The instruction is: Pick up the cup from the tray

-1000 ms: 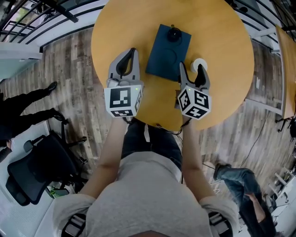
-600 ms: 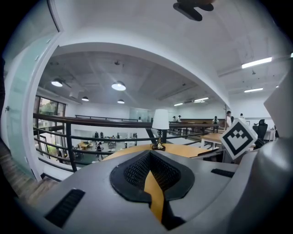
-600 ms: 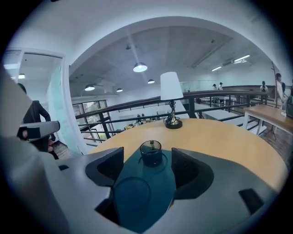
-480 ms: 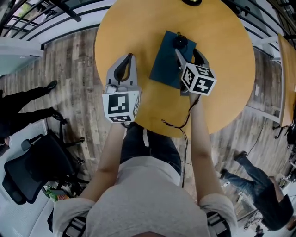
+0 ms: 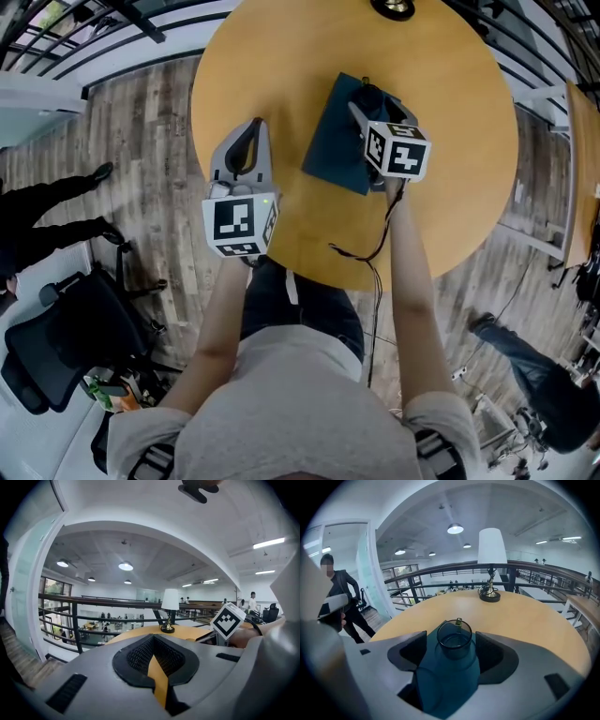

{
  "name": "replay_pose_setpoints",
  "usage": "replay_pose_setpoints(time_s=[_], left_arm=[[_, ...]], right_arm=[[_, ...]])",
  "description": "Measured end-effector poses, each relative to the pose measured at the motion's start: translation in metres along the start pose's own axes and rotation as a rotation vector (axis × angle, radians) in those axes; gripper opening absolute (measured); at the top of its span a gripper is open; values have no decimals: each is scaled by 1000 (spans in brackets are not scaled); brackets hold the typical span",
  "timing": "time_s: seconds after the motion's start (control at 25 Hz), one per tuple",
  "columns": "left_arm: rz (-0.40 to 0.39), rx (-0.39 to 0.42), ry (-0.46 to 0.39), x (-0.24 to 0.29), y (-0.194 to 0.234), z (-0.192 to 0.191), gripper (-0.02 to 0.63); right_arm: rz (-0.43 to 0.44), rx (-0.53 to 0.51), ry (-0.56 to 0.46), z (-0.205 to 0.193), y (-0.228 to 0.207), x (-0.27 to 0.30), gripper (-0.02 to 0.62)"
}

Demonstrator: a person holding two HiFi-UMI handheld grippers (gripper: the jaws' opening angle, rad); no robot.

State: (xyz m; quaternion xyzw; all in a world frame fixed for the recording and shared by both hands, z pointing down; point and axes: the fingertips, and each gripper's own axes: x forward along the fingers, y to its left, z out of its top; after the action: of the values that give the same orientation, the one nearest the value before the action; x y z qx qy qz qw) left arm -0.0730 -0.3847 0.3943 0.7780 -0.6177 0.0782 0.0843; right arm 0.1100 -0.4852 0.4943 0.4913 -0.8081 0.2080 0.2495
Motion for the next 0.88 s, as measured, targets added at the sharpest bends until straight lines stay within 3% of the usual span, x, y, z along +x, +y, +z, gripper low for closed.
replay_pose_setpoints(time_s=[0.44, 0.88], left_arm=[[15, -13, 19, 7, 4, -7, 6], [16, -13, 28, 13, 2, -10, 6]], right_arm=[[3, -4, 65, -4, -8, 18, 279], [7, -17, 58, -8, -6, 19, 270]])
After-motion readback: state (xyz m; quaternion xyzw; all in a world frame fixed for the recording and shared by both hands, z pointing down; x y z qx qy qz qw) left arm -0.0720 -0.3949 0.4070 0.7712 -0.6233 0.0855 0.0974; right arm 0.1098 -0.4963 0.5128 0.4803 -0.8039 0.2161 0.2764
